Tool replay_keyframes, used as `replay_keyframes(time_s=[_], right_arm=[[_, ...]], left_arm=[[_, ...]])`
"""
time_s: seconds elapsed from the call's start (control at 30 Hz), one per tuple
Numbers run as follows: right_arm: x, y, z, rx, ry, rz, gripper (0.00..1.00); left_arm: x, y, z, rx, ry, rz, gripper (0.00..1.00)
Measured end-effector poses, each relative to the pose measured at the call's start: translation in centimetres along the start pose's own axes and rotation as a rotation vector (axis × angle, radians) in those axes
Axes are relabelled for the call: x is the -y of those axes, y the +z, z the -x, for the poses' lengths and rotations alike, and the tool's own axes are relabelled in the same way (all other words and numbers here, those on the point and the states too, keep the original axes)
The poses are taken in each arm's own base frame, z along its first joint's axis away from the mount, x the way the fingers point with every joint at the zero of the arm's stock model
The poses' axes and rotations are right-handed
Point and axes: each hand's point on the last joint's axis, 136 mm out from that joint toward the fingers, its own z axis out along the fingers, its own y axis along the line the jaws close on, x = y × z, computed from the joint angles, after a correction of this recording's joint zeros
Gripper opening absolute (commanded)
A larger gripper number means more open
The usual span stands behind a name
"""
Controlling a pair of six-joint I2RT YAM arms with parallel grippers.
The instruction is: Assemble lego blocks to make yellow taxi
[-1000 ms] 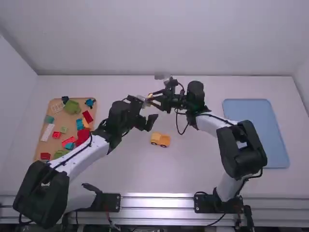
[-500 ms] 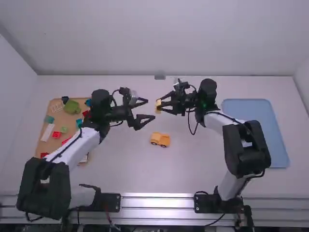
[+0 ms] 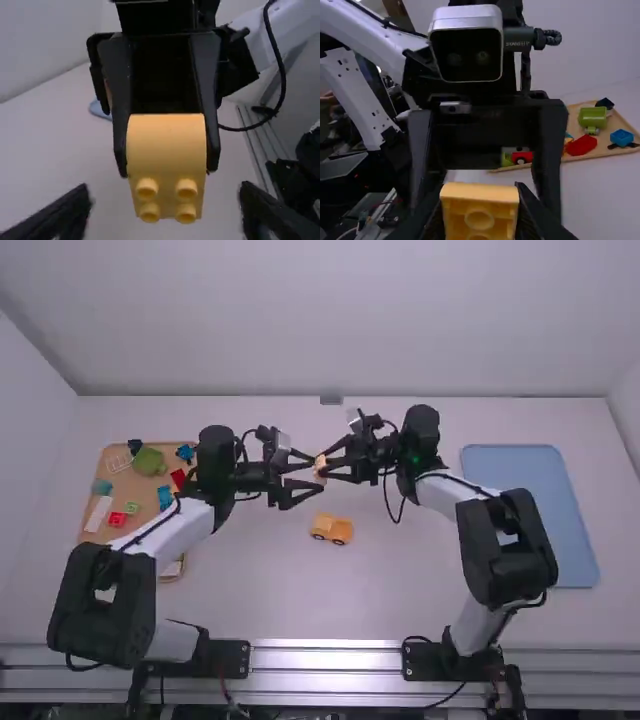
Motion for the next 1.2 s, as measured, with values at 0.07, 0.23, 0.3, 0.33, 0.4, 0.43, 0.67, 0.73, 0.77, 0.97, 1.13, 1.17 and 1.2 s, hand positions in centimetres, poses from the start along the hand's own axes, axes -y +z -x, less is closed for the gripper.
replay_keyframes(time_s=[0.07,0.23,0.3,0.33,0.4,0.43,0.67,0.73,0.77,0.97,1.13,1.17,1.2], right_arm=[[0.1,0.2,0.0,0.002,0.0,-0.004,0.25],[0.3,0.3,0.1,0.006,-0.002,-0.016,0.25],[0.3,0.3,0.1,0.007,-0.002,-0.018,0.25],[0.4,0.3,0.1,0.009,0.0,-0.023,0.24],[0.3,0.3,0.1,0.007,-0.002,-0.018,0.25],[0.2,0.3,0.1,0.006,-0.002,-0.015,0.25],[0.2,0.3,0.2,0.006,-0.031,-0.013,0.36],[0.2,0.3,0.2,0.007,-0.026,-0.015,0.62],[0.3,0.3,0.1,0.008,-0.016,-0.019,0.76],[1.7,-1.1,1.3,0.046,-0.036,-0.111,0.99],[4.2,-5.1,2.6,0.115,-0.009,-0.271,0.99],[4.9,-6.1,2.8,0.133,0.01,-0.315,0.99],[5.6,-7.4,2.9,0.154,0.032,-0.364,0.99]], left_arm=[[0.0,0.0,0.0,0.0,-0.002,-0.001,0.61],[0.0,0.0,-0.1,-0.002,-0.006,-0.002,0.52],[0.0,0.0,-0.1,-0.002,-0.004,-0.001,0.47],[0.0,0.0,-0.1,-0.002,-0.003,-0.002,0.44],[0.0,0.1,-0.1,-0.002,-0.001,-0.001,0.3],[0.0,0.1,-0.1,-0.003,-0.002,0.001,0.28],[-0.1,0.1,0.1,0.003,-0.022,0.004,0.16],[-0.1,0.1,0.2,0.004,-0.022,0.005,0.16],[0.0,0.1,0.3,0.008,-0.015,0.002,0.16],[-0.8,0.0,-0.7,-0.018,-0.081,0.046,0.15],[-2.7,-0.3,-2.4,-0.065,-0.166,0.167,0.13],[-3.2,-0.5,-2.6,-0.071,-0.178,0.203,0.13],[-3.9,-0.6,-2.8,-0.076,-0.192,0.246,0.13]])
